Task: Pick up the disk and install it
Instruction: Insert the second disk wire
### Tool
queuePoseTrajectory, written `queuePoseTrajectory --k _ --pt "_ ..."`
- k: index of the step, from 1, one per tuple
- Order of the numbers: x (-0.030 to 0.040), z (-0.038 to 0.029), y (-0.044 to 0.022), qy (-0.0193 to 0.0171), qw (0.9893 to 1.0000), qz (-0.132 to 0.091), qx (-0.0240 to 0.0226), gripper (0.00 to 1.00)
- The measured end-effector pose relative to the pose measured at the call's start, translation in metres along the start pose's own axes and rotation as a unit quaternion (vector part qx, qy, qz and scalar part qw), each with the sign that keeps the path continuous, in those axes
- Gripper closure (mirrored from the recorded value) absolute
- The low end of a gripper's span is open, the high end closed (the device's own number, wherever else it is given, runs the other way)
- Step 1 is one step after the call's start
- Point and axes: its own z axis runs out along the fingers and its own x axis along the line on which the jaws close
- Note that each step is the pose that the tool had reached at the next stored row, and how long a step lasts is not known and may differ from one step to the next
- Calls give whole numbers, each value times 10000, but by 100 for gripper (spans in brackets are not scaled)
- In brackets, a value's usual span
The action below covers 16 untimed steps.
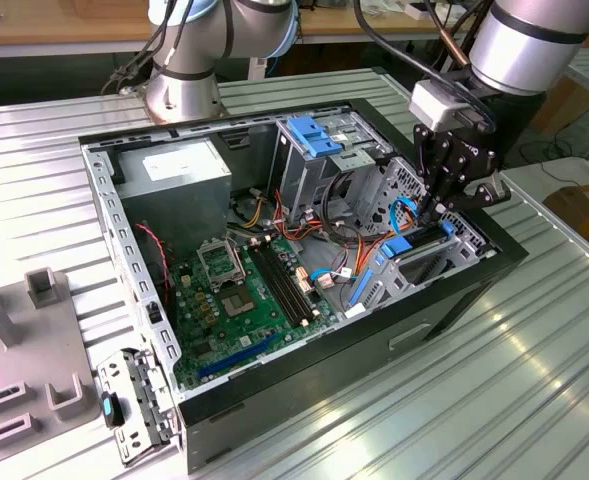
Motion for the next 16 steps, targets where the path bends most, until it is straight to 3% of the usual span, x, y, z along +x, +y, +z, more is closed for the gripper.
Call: queuePoseTrajectory --k 1,5,8,10,14,16 --pt "24 3 1 -20 10000 2 1 84" --pt "67 13 2 -43 10000 4 2 84" --pt "84 18 2 -134 9999 9 6 84" --pt "110 36 6 -241 9997 12 4 84" --pt "136 64 9 -306 9995 -10 40 84" --pt "144 68 12 -320 9995 -13 49 84"
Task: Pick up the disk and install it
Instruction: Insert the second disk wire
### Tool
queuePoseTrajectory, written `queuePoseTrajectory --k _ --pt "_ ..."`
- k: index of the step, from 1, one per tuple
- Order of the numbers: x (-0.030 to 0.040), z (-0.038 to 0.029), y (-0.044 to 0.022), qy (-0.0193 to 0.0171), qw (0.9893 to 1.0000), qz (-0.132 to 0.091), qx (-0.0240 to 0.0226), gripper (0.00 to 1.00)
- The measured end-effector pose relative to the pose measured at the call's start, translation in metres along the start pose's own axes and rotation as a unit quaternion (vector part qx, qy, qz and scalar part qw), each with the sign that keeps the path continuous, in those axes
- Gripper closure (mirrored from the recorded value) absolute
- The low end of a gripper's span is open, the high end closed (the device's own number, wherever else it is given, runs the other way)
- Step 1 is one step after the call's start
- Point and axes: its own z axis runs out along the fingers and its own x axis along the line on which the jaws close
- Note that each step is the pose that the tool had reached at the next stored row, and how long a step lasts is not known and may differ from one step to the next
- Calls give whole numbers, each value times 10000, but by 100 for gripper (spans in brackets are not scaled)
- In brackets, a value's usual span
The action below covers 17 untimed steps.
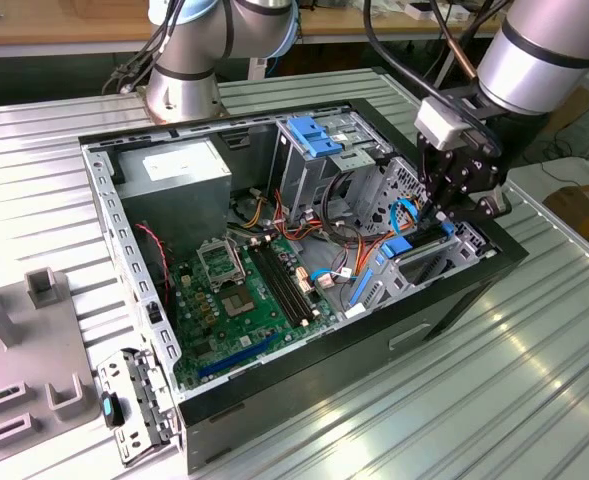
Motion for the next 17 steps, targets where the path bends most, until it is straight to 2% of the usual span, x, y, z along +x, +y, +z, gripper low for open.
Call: queuePoseTrajectory --k 1,5,6,7,9,12,17 --pt "8 2 2 -13 10000 -1 4 84" --pt "54 10 5 -100 9999 5 9 84" --pt "77 13 4 -147 9999 9 6 84" --pt "102 16 3 -266 9996 19 2 84" --pt "117 17 3 -360 9993 26 0 84" --pt "149 23 2 -467 9989 34 -1 84" --pt "197 45 2 -507 9987 37 -3 84"
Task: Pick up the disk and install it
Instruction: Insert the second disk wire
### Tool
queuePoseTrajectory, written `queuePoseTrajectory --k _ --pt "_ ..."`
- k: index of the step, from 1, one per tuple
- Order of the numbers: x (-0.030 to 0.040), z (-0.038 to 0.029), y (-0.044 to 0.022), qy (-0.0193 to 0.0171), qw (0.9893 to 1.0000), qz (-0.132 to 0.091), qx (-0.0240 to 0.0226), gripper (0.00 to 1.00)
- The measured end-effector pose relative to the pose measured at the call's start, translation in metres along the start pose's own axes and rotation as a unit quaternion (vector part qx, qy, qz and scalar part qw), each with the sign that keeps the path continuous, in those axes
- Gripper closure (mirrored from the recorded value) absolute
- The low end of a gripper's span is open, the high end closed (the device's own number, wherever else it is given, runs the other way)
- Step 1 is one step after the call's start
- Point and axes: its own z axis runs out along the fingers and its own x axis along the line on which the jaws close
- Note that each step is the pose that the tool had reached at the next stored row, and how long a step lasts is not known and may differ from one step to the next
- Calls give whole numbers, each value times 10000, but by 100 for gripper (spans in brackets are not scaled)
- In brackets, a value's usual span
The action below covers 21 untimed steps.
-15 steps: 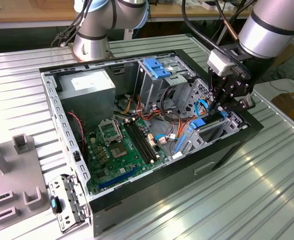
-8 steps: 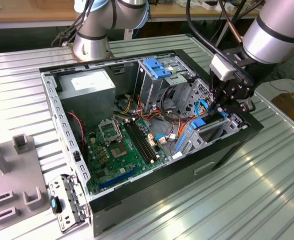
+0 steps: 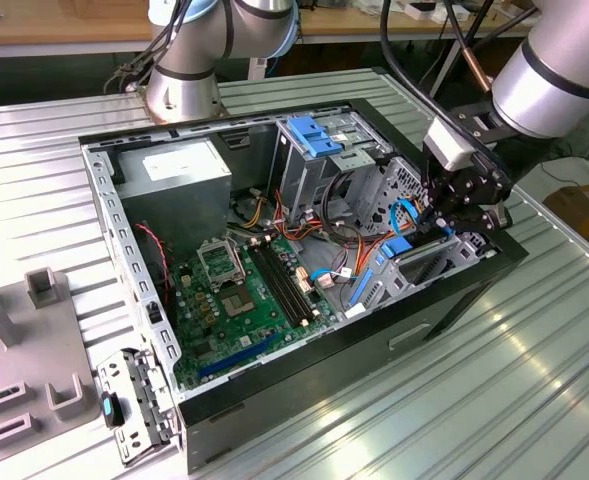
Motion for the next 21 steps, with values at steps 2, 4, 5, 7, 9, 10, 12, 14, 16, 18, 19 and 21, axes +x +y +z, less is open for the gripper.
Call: queuePoseTrajectory --k 2,4,5,7,9,10,12,14,16,18,19,21 --pt "5 3 0 -14 10000 1 -1 84" --pt "8 8 0 -29 10000 3 -2 84" --pt "9 10 0 -33 10000 3 -2 84" --pt "13 15 1 -37 10000 3 -3 84" --pt "18 25 1 -41 10000 4 -3 84" --pt "20 32 2 -48 10000 4 -4 84" --pt "22 37 2 -52 10000 5 -4 84" --pt "26 45 2 -59 10000 5 -4 84" --pt "30 56 3 -64 10000 6 -5 84" --pt "38 80 4 -62 10000 6 -5 84" --pt "39 82 5 -64 10000 6 -5 84" --pt "39 83 5 -63 10000 6 -5 84"
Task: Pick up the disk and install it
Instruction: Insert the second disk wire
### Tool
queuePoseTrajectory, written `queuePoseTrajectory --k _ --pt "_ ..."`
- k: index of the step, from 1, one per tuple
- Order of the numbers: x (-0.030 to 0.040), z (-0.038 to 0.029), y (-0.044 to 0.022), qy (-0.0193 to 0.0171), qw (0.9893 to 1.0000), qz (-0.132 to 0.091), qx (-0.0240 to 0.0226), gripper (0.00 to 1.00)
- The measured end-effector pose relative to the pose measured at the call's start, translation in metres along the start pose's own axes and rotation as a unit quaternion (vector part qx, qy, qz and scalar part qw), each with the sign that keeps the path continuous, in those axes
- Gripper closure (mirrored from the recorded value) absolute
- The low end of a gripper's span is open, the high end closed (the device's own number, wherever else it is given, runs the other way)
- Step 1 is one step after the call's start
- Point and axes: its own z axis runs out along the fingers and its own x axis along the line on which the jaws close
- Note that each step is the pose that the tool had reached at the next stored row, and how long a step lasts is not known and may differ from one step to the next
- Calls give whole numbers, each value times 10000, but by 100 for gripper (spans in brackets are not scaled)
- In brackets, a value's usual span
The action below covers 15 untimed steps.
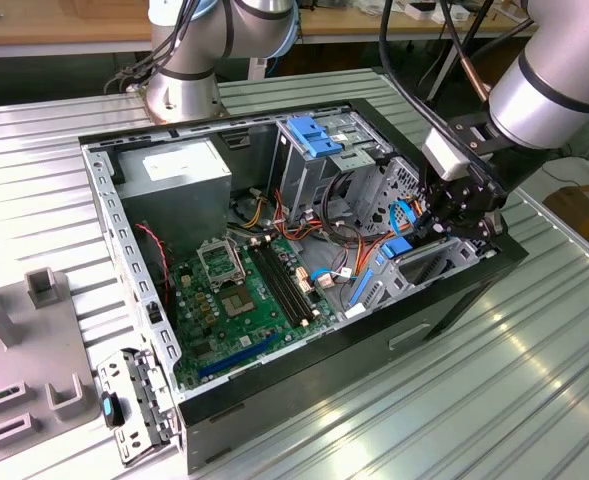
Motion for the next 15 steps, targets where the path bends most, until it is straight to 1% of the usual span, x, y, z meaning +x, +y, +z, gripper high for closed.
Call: queuePoseTrajectory --k 4,5,6,7,10,11,13,15 --pt "1 3 1 -1 10000 0 0 84" --pt "1 4 0 -2 10000 0 0 83" --pt "1 5 0 -3 10000 0 0 76" --pt "-1 -4 -1 -1 10000 0 0 76" --pt "-7 -43 -9 -1 10000 0 0 76" --pt "-14 -86 -14 -1 10000 0 0 76" --pt "-21 -130 -19 -1 10000 0 0 76" --pt "-23 -140 -20 -3 10000 0 0 76"
